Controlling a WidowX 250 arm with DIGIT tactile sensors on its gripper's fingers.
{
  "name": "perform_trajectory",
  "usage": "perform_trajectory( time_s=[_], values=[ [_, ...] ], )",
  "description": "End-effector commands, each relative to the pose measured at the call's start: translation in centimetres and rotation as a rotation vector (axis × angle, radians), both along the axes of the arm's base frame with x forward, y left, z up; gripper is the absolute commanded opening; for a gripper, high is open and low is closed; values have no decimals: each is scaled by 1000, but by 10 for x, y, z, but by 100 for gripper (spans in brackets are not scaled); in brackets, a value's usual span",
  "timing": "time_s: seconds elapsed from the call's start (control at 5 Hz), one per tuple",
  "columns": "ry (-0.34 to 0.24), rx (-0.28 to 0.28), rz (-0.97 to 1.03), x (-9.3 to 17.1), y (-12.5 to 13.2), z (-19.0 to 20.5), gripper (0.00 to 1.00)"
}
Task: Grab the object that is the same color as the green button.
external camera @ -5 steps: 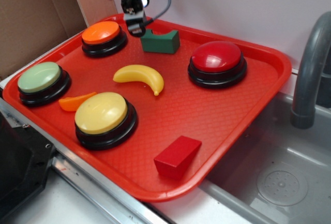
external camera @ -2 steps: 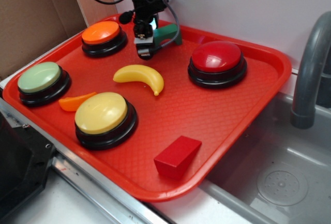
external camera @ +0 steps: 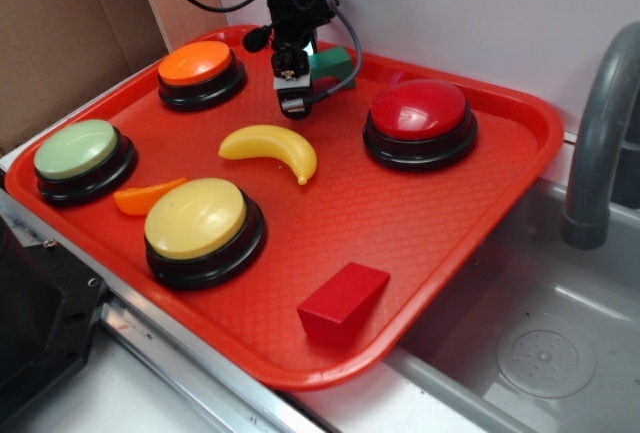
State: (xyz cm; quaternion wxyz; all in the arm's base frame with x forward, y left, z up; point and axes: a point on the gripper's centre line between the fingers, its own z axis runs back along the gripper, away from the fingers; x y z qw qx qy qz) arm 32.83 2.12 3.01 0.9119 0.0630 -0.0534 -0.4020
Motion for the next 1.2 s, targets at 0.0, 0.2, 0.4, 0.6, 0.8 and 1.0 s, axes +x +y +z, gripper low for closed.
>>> perform_trajectory(
  time_s=[0.0,0.2,0.4,0.6,0.8,1.0],
  values=[
    [-51,2,225,-1,-22,25,0],
    [-76,3,407,-7,-21,33,0],
    [-113,66,637,-25,-20,78,0],
    [-147,125,880,-54,26,108,0],
    [-107,144,987,-80,26,151,0],
    [-87,125,1006,-108,15,185,0]
  ],
)
